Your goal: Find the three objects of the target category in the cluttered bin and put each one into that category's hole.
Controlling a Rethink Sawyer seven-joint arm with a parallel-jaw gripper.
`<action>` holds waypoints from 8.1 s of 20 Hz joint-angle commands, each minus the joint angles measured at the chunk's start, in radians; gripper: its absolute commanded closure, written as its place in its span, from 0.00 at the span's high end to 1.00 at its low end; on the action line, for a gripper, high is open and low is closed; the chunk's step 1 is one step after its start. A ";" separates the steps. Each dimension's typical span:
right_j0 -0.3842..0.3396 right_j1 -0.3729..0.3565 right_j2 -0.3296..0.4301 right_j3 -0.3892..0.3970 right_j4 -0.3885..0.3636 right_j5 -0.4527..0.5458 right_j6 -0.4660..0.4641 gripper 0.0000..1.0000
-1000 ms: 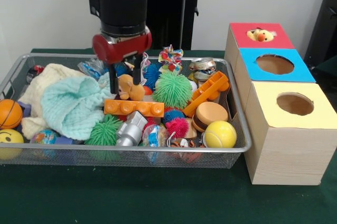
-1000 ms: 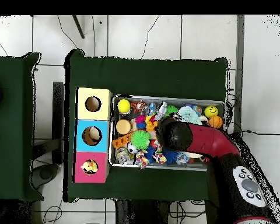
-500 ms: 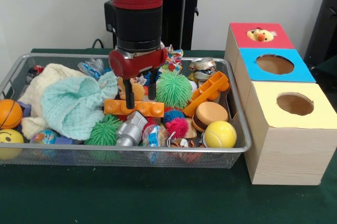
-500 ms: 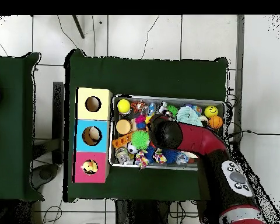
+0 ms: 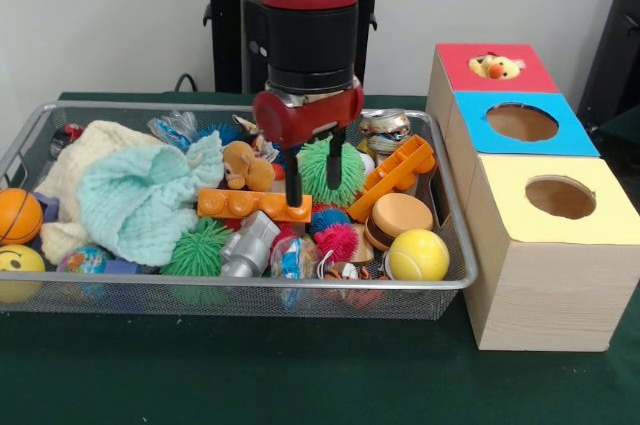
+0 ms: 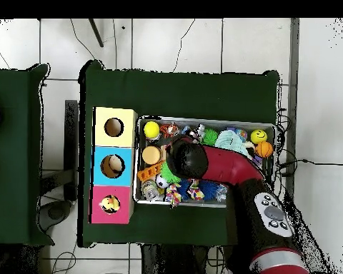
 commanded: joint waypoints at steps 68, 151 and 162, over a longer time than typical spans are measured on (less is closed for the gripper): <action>0.052 0.150 -0.011 0.026 0.094 -0.435 0.319 1.00; -0.174 0.289 0.398 0.078 -0.046 -0.489 0.309 0.00; -0.168 0.046 0.363 0.228 0.012 -0.368 0.337 0.00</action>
